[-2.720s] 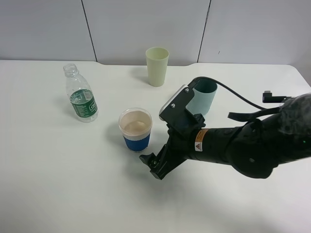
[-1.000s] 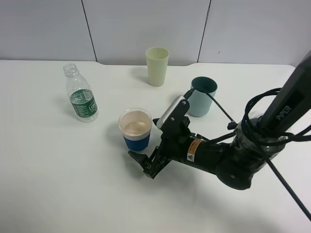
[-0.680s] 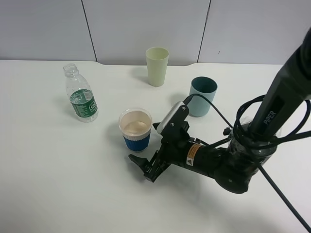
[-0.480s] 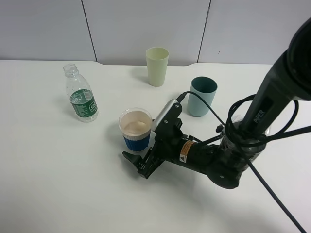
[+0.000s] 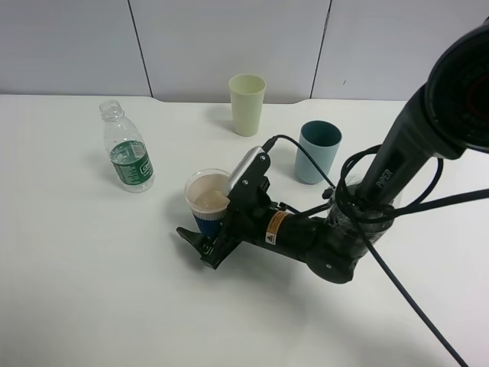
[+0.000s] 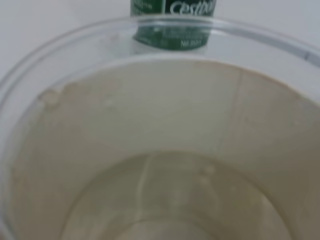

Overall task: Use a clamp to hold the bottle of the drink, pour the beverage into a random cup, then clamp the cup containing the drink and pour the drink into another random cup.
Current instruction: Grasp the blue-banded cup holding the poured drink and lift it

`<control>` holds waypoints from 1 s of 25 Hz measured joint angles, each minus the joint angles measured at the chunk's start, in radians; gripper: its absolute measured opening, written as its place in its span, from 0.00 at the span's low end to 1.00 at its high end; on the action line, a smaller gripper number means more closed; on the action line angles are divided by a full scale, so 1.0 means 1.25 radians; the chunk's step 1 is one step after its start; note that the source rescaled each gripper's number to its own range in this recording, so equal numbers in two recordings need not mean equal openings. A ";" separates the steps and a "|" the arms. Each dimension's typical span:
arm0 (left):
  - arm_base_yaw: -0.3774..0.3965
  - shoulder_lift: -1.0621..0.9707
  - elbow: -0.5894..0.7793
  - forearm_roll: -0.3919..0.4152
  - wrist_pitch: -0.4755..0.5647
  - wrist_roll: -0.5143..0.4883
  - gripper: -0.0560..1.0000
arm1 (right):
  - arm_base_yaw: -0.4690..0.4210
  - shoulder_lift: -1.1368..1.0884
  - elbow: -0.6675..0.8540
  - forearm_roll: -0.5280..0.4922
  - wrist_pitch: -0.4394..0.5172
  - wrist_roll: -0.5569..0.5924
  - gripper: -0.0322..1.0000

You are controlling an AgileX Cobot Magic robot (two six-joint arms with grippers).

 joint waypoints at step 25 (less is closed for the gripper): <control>0.000 0.000 0.000 0.000 0.000 0.000 1.00 | 0.000 0.006 -0.008 -0.022 0.000 0.044 0.05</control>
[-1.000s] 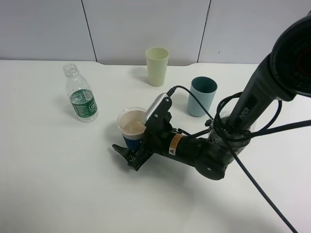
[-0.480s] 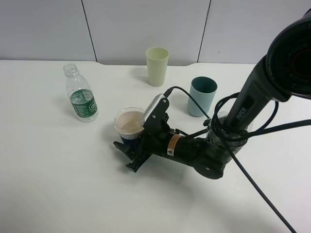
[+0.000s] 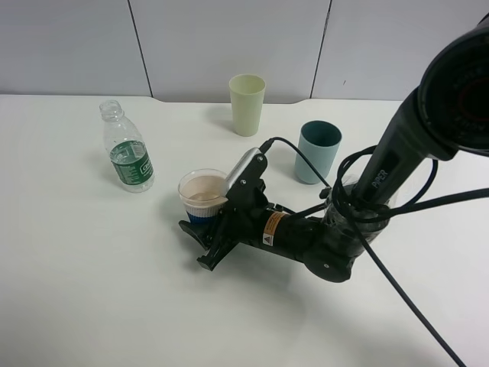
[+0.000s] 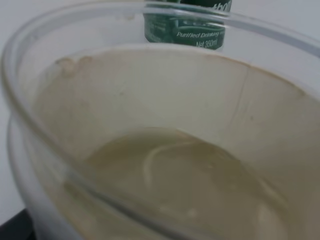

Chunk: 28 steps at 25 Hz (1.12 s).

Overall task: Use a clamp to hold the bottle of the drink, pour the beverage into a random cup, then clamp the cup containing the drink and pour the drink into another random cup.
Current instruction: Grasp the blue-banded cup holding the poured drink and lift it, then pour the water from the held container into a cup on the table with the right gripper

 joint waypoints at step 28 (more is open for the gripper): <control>0.000 0.000 0.000 0.000 0.000 0.000 1.00 | -0.115 -0.392 0.004 0.000 0.327 0.029 0.05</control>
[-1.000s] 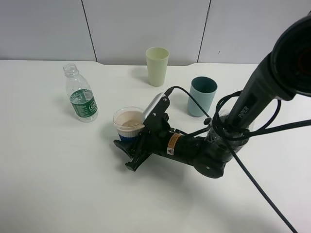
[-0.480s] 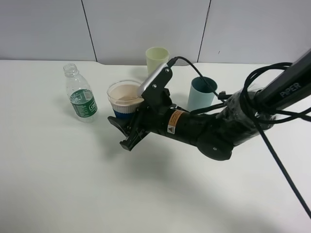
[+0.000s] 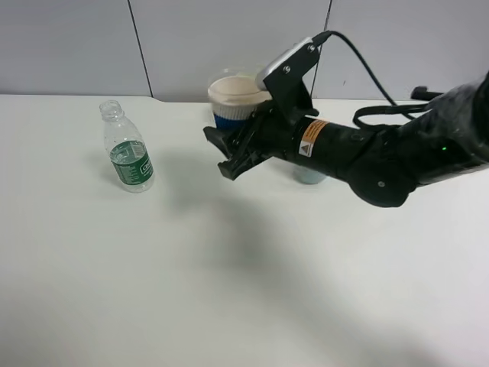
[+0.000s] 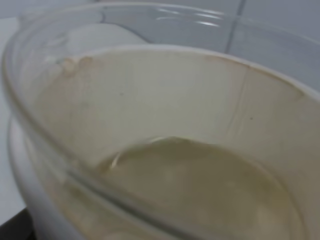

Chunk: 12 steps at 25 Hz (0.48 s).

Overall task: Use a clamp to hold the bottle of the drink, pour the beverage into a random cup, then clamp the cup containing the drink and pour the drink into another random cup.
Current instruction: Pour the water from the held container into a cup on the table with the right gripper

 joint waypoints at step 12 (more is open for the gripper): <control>0.000 0.000 0.000 0.000 0.000 0.000 1.00 | -0.129 -0.187 0.001 -0.086 0.207 0.039 0.05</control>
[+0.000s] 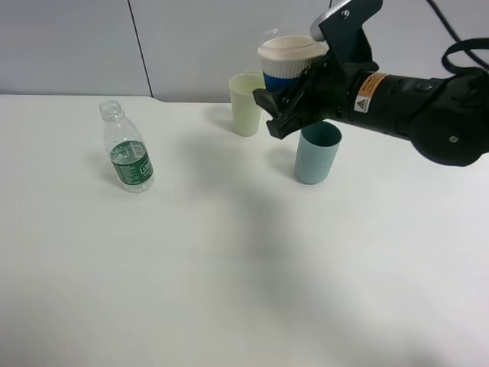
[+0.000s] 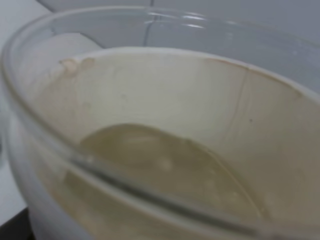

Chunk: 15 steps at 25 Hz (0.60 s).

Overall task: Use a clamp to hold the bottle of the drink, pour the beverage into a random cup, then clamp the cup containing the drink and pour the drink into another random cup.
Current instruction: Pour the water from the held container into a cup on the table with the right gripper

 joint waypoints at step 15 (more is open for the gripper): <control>0.000 0.000 0.000 0.000 0.000 0.000 1.00 | -0.204 -0.098 0.000 -0.168 0.120 0.240 0.05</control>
